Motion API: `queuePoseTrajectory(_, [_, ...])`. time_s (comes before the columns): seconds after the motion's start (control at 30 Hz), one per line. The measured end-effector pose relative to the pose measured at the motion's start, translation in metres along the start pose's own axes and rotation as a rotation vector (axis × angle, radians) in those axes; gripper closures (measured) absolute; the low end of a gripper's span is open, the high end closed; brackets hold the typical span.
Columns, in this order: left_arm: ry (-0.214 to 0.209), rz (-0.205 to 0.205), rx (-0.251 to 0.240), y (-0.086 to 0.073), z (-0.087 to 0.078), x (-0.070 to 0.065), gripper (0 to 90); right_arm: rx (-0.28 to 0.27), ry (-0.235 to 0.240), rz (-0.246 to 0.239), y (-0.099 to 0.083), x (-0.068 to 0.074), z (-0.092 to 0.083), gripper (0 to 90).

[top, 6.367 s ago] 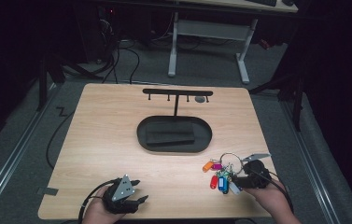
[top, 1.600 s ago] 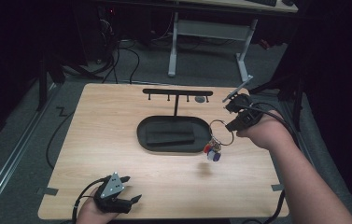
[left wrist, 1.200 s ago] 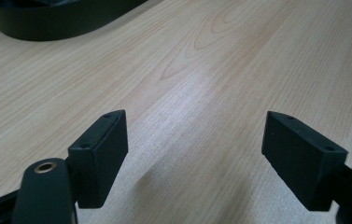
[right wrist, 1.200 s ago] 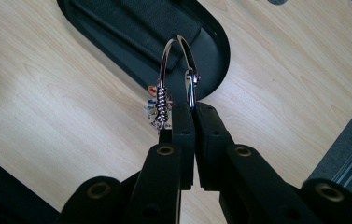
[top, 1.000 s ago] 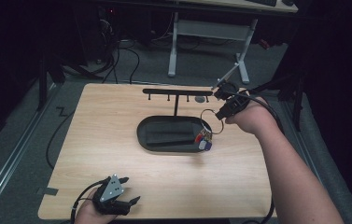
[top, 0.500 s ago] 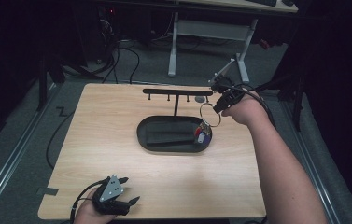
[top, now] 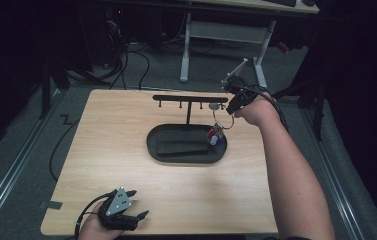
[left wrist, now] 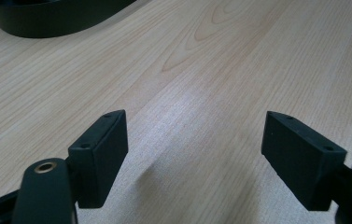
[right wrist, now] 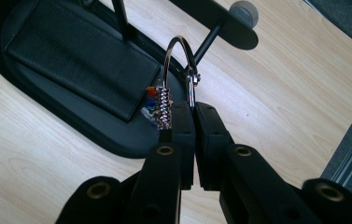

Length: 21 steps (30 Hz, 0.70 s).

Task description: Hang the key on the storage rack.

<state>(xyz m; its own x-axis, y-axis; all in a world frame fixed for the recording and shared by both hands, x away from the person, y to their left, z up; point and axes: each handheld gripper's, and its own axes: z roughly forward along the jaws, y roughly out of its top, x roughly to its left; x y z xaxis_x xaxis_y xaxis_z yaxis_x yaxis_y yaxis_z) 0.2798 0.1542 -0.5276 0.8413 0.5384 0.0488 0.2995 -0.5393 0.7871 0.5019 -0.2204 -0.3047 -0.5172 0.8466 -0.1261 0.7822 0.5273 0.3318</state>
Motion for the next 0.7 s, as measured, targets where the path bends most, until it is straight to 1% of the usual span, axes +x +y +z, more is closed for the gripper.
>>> queuePoseTrajectory(0.07, [0.002,0.0,0.0,0.0,0.0,0.0,23.3,-0.001,0.001,0.001,0.001,-0.001,0.001,87.7])
queuePoseTrajectory(0.1, [0.003,-0.001,-0.002,0.0,0.0,0.0,23.2,-0.007,0.004,0.011,0.003,-0.002,0.002,87.7])
queuePoseTrajectory(0.33, [0.002,-0.002,-0.001,0.0,-0.001,0.0,23.2,-0.007,0.002,0.016,0.006,-0.008,0.009,87.4])
queuePoseTrajectory(0.43, [0.003,-0.004,0.001,0.0,0.0,0.0,23.1,-0.013,-0.006,0.019,0.008,-0.008,0.01,87.3])
queuePoseTrajectory(0.47, [0.003,-0.004,0.001,0.0,0.0,0.0,23.0,-0.015,-0.007,0.011,0.009,-0.008,0.011,87.2])
queuePoseTrajectory(0.57, [-0.002,-0.002,0.004,0.0,0.0,0.0,23.1,-0.014,-0.01,0.013,0.011,-0.006,0.014,86.6])
queuePoseTrajectory(0.6, [-0.002,-0.001,0.004,0.0,0.0,0.0,23.1,-0.015,-0.014,0.003,0.012,-0.006,0.015,86.4])
queuePoseTrajectory(0.67, [-0.005,-0.001,0.009,0.0,0.0,0.0,23.1,-0.019,-0.016,0.005,0.012,-0.005,0.015,86.2])
queuePoseTrajectory(0.7, [-0.007,-0.001,0.011,0.0,0.0,0.0,23.2,-0.021,-0.019,0.011,0.013,-0.004,0.015,83.7])
